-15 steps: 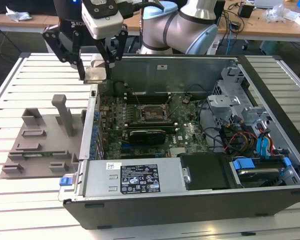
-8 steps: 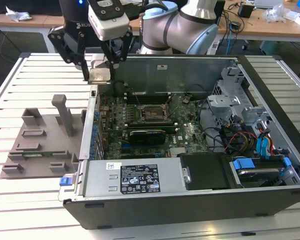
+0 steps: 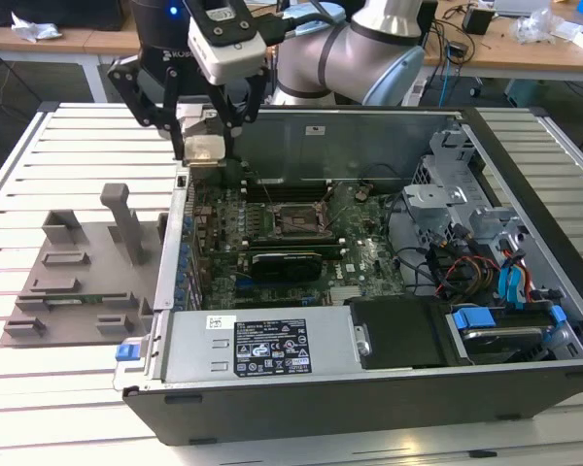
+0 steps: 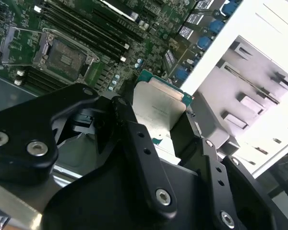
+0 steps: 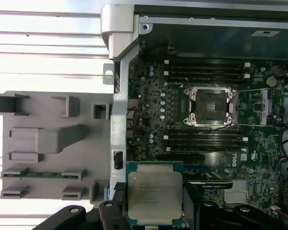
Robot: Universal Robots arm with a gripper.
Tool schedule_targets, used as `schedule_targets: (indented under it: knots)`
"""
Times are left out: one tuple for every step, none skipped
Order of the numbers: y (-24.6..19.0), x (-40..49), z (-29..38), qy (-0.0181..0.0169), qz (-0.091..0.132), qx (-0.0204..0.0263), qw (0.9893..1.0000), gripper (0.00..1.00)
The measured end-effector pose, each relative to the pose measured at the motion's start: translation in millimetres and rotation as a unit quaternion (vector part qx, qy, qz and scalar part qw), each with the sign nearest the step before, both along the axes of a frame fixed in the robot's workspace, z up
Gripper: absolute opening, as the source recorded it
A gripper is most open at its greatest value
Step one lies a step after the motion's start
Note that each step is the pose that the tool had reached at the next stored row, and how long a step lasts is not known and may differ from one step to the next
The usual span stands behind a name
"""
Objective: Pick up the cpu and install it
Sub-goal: 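Pick up the cpu and move it towards the insertion slot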
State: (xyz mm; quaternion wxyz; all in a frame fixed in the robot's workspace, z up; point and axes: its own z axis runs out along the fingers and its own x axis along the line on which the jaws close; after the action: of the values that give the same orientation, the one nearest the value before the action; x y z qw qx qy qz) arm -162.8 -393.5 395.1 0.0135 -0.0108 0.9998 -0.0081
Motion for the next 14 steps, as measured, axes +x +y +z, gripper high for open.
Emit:
schedule_targets:
  knots:
    - [0.3,1.6,-0.5,0.0000,0.000,0.0000,1.0000,0.55]
    - [0.4,2.5,-0.9,0.0000,0.000,0.0000,1.0000,0.55]
    - [0.5,3.3,-1.2,0.0000,0.000,0.0000,1.0000,0.55]
    - [0.9,6.0,-2.4,0.0000,0.000,0.0000,1.0000,0.55]
    - [1.8,10.1,-4.5,0.0000,0.000,0.0000,1.0000,0.55]
    - [4.3,15.1,-9.1,0.0000,0.000,-0.0001,1.0000,0.55]
    - [6.8,19.3,-12.4,0.0000,0.000,0.0000,1.0000,0.55]
    - [7.9,21.1,-13.6,0.0000,0.000,0.0000,1.0000,0.55]
    - [8.6,22.5,-14.3,0.0000,0.000,0.0000,1.0000,0.55]
    - [10.2,25.5,-15.8,0.0000,0.000,-0.0001,1.0000,0.55]
    - [11.5,28.0,-17.2,0.0001,0.000,-0.0001,1.0000,0.55]
    - [12.5,30.5,-18.7,0.0000,0.000,-0.0001,1.0000,0.55]
    - [13.4,32.7,-19.7,0.0000,0.000,-0.0002,1.0000,0.55]
    - [14.1,34.4,-20.6,0.0000,0.000,-0.0003,1.0000,0.55]
